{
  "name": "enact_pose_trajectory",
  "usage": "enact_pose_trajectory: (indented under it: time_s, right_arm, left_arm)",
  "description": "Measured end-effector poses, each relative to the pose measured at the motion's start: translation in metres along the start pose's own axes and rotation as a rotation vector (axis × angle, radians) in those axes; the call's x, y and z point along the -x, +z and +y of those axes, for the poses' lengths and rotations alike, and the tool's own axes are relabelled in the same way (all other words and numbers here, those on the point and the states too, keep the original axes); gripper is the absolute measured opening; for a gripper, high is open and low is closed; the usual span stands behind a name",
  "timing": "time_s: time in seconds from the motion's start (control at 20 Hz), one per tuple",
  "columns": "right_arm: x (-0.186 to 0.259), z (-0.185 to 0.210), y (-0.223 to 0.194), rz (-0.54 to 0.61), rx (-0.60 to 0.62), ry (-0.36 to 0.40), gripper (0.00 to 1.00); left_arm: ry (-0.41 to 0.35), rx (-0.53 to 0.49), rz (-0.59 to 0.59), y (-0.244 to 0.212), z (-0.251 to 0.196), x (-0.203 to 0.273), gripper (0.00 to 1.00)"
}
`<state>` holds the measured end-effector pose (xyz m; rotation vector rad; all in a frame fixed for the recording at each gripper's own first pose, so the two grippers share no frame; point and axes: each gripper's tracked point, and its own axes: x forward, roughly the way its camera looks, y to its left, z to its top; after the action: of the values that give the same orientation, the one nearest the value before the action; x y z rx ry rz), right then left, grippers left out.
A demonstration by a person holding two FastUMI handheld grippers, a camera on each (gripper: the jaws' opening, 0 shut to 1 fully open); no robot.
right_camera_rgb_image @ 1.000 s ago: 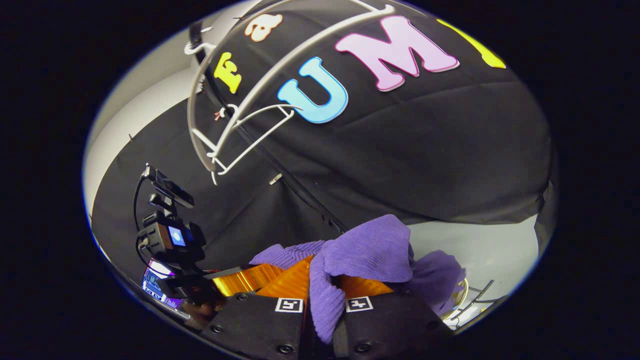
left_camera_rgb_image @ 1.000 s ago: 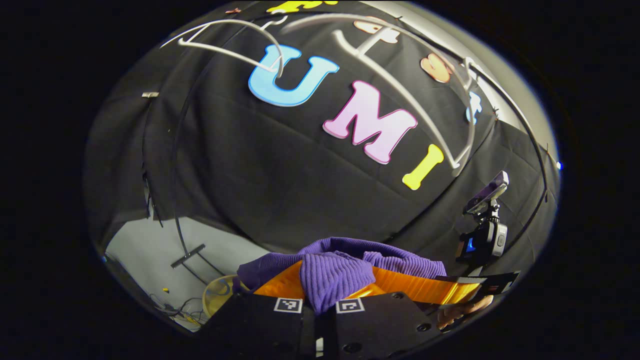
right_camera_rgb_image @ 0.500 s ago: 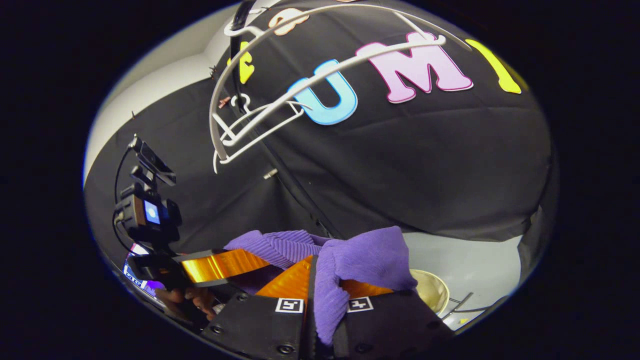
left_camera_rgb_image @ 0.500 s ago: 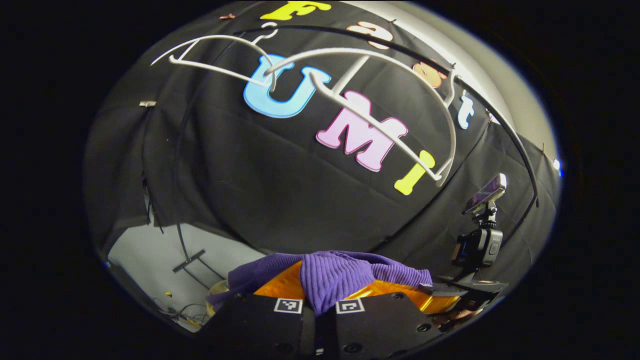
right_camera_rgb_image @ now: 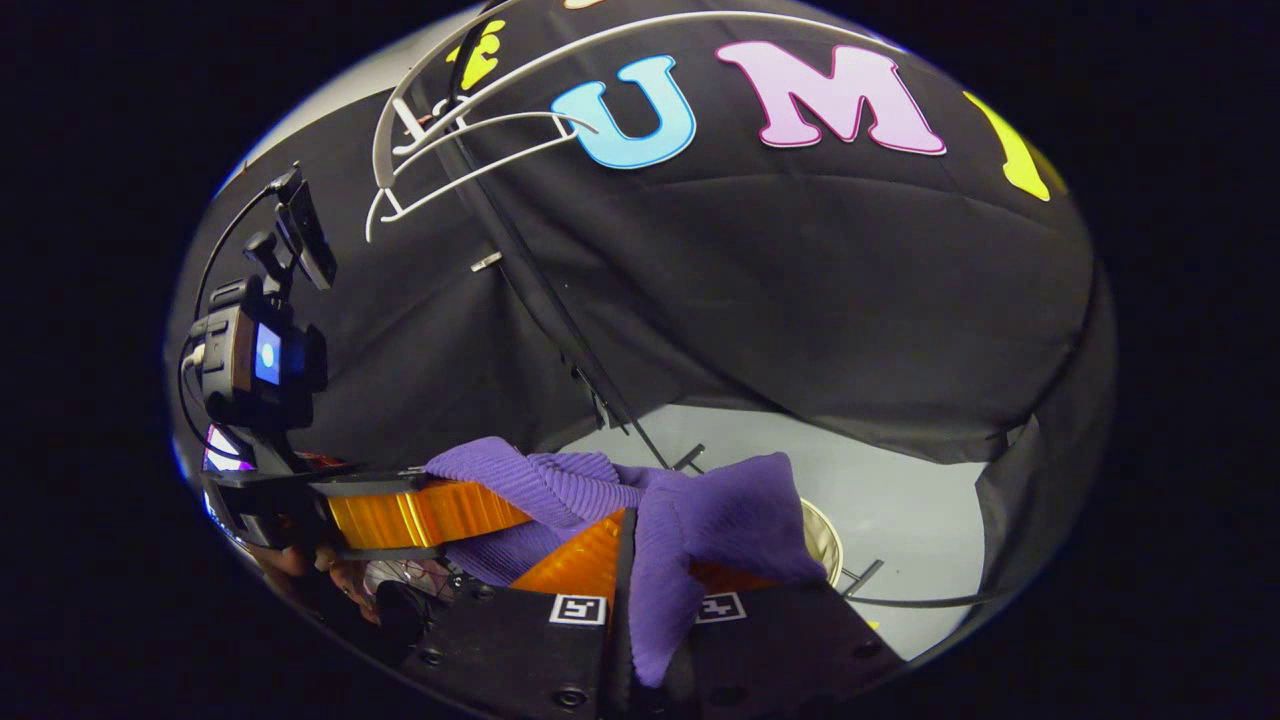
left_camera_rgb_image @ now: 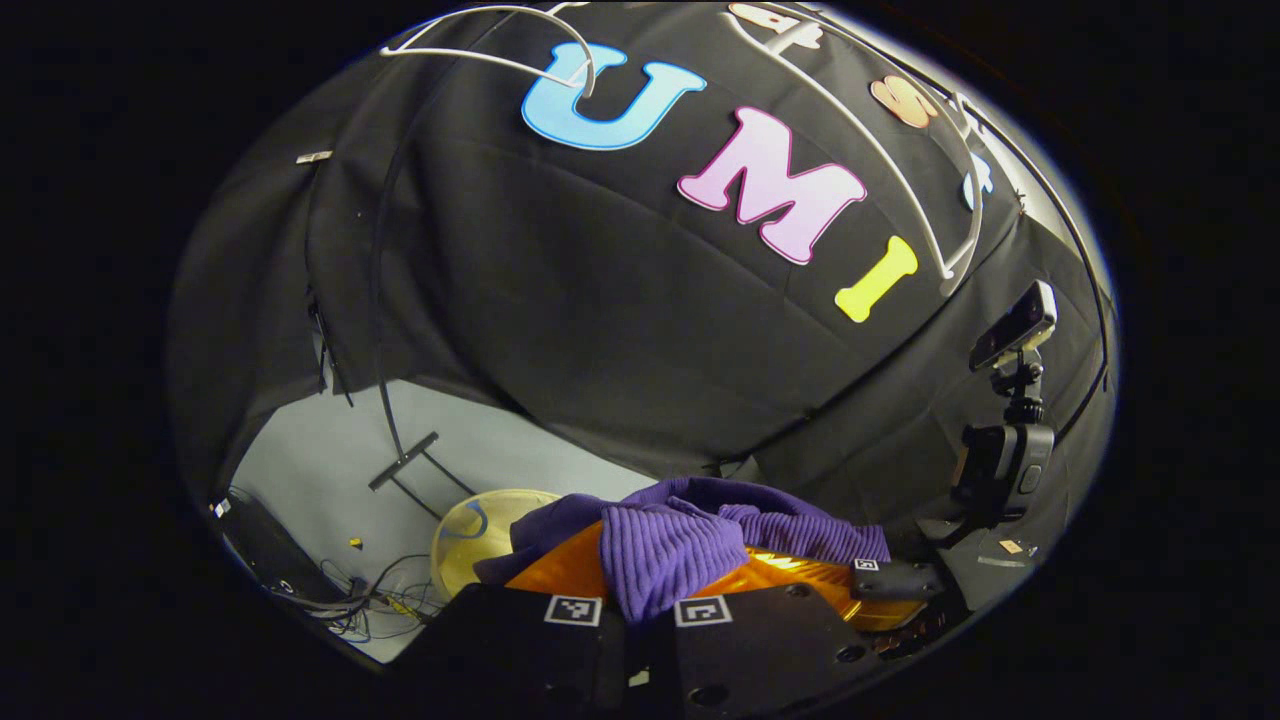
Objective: Grasp the clothes on the hanger with both hands and then place them into the laundry hamper below.
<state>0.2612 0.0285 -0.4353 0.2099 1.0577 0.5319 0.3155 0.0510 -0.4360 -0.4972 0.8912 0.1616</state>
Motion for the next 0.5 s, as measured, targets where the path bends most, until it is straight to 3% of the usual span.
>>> enact_pose_trajectory:
  time_s: [0.15, 0.2, 0.3, 0.35, 0.4, 0.45, 0.5]
  right_arm:
    - [-0.002, -0.010, -0.005, 0.021, 0.004, -0.034, 0.10]
    - [0.004, -0.009, -0.001, 0.021, -0.005, -0.035, 0.10]
    - [-0.007, -0.010, -0.008, 0.026, -0.032, -0.042, 0.38]
    - [-0.005, -0.017, -0.015, 0.056, -0.019, -0.062, 0.61]
    - [-0.007, -0.019, -0.018, 0.060, -0.015, -0.055, 0.52]
    - [0.000, -0.018, -0.015, 0.054, -0.031, -0.049, 0.67]
    - [0.003, -0.016, -0.010, 0.040, -0.035, -0.041, 0.61]
  left_arm:
    - [0.001, -0.026, 0.033, -0.007, 0.002, -0.003, 0.18]
    - [0.004, -0.036, 0.041, -0.009, 0.002, -0.005, 0.16]
    - [-0.016, -0.031, 0.037, -0.009, -0.004, -0.004, 0.48]
    - [-0.014, -0.027, 0.031, -0.006, -0.004, -0.005, 0.64]
    - [-0.012, -0.028, 0.031, -0.005, -0.003, -0.007, 0.64]
    - [0.000, -0.030, 0.032, -0.003, 0.000, -0.008, 0.79]
    - [0.011, -0.031, 0.035, -0.008, 0.004, -0.006, 0.82]
